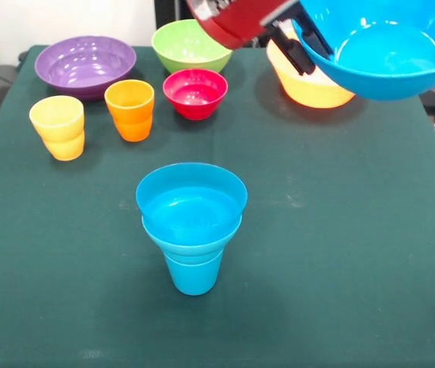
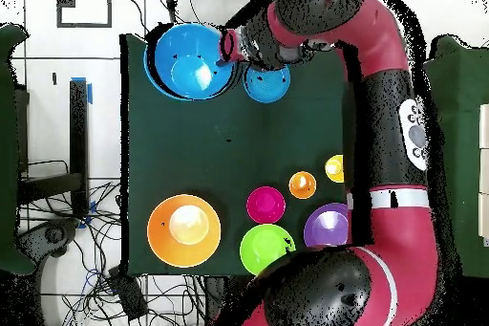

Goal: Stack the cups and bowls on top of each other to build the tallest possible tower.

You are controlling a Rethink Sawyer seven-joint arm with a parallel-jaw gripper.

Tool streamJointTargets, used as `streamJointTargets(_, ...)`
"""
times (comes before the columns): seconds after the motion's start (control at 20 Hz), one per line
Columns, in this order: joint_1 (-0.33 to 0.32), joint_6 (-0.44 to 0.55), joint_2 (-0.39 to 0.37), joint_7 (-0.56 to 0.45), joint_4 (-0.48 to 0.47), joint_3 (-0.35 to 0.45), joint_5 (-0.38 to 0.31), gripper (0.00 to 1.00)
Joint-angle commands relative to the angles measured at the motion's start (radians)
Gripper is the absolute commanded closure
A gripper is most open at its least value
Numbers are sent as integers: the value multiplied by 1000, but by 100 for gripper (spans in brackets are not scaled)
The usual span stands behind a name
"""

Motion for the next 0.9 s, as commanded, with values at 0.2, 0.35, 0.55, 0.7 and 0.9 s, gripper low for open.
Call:
streamJointTargets(0.2, 67, 331, 158, -251, -474, 127, -226, 100)
streamJointTargets(0.35, 62, 361, 183, -311, -537, 210, -327, 100)
streamJointTargets(0.55, 41, 406, 194, -367, -585, 336, -476, 100)
streamJointTargets(0.7, 23, 446, 199, -403, -612, 443, -598, 100)
streamJointTargets(0.9, -1, 509, 212, -464, -653, 619, -802, 100)
